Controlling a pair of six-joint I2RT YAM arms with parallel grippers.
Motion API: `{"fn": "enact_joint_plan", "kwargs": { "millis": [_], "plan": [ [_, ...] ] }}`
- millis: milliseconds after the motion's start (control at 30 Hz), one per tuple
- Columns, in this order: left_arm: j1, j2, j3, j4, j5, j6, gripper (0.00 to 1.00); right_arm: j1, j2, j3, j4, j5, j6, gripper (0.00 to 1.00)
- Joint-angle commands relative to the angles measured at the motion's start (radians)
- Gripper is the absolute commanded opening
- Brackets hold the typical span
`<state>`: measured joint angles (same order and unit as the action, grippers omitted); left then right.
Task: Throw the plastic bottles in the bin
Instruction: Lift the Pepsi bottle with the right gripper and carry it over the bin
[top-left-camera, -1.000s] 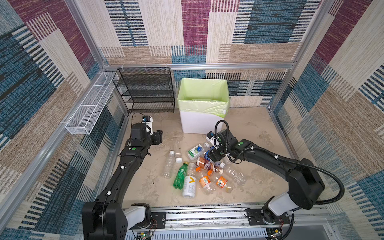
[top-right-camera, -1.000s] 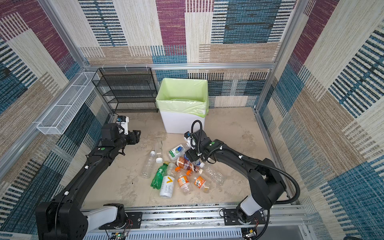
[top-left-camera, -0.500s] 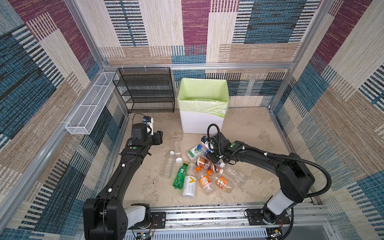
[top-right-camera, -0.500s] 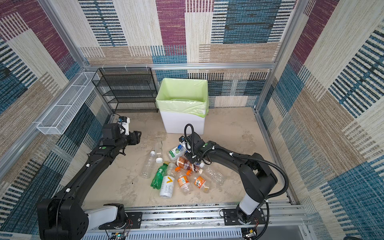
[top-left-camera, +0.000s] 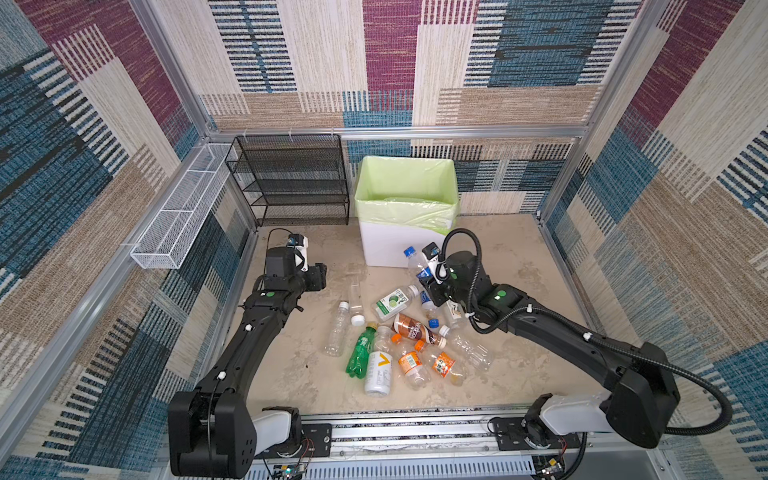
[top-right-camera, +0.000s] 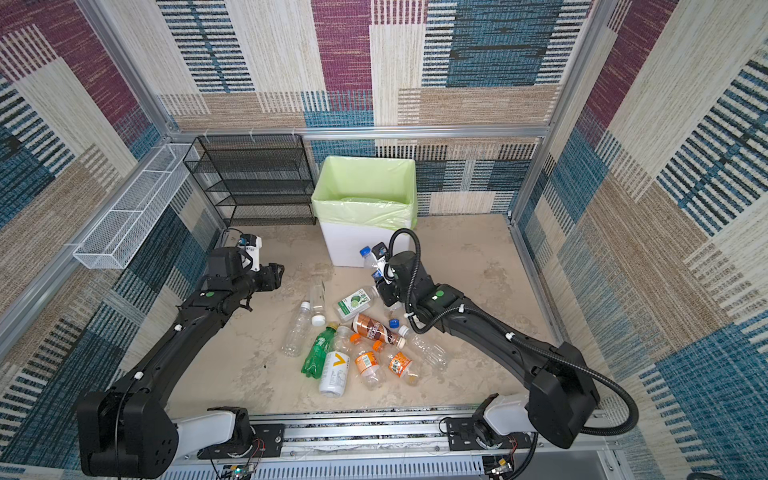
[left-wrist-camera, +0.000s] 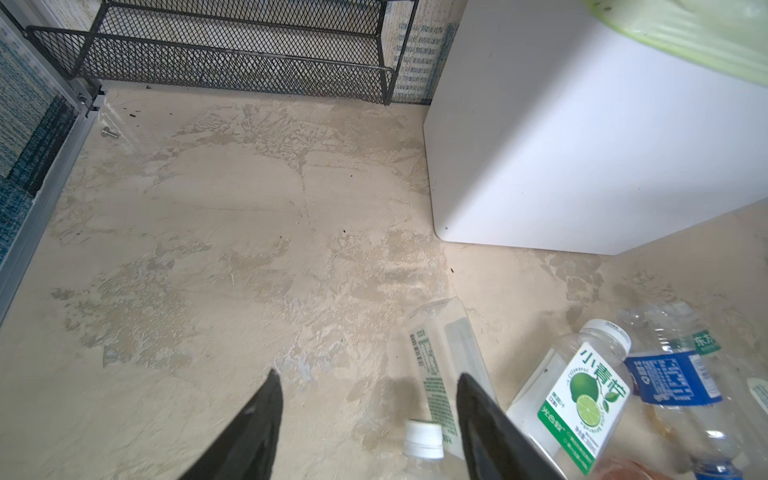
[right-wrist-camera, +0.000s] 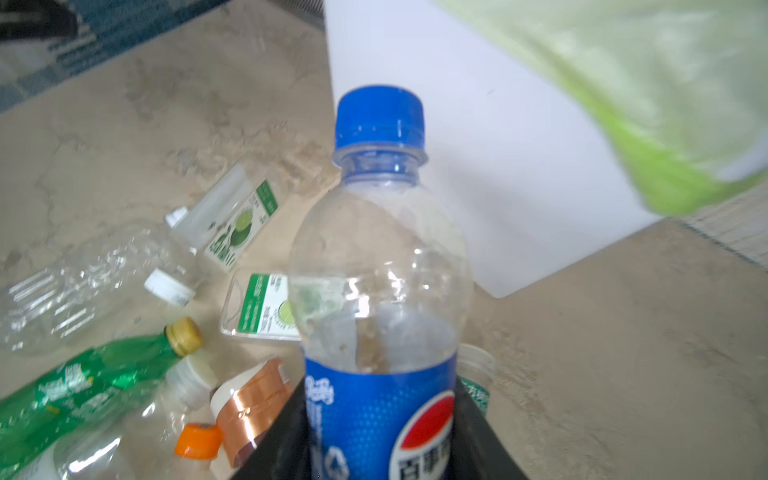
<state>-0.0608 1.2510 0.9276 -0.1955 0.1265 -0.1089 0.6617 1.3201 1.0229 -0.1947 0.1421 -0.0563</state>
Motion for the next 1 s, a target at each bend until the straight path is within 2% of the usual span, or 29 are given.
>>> {"fn": "enact_joint_plan", "kwargs": {
  "millis": [0,67,200,333,567,667,767,867,967],
  "plan": [
    [0.001,-0.002,-0.004,0.044,0.032,0.000,0.68,-0.038,-0.077,-0.050,0.303,0.065,0.070,0.40],
    [0.001,-0.003,-0.016,0.067,0.056,-0.004,0.68,-0.066,-0.117,-0.077,0.432,0.051,0.075,0.40],
    [-0.001,-0.013,-0.034,0.096,0.083,-0.015,0.68,-0.080,-0.142,-0.032,0.620,0.050,0.053,0.37],
    [-0.002,-0.049,-0.062,0.119,0.071,-0.014,0.68,-0.080,-0.234,-0.104,0.905,0.047,-0.029,0.37],
    [-0.013,-0.091,-0.107,0.169,0.060,-0.019,0.69,-0.080,-0.357,-0.169,1.167,0.057,-0.226,0.38],
    [-0.022,-0.097,-0.114,0.176,0.046,-0.034,0.69,-0.083,-0.356,-0.150,1.210,0.069,-0.277,0.40],
    [-0.038,-0.099,-0.100,0.140,0.019,-0.067,0.69,-0.107,-0.254,0.009,1.058,0.102,-0.258,0.41],
    [-0.054,-0.085,-0.062,0.061,-0.007,-0.140,0.68,-0.133,-0.040,0.322,0.679,0.086,-0.174,0.42],
    [-0.073,-0.084,-0.056,0.045,-0.007,-0.197,0.69,-0.159,0.275,0.799,0.179,0.039,-0.121,0.47]
  ]
}}
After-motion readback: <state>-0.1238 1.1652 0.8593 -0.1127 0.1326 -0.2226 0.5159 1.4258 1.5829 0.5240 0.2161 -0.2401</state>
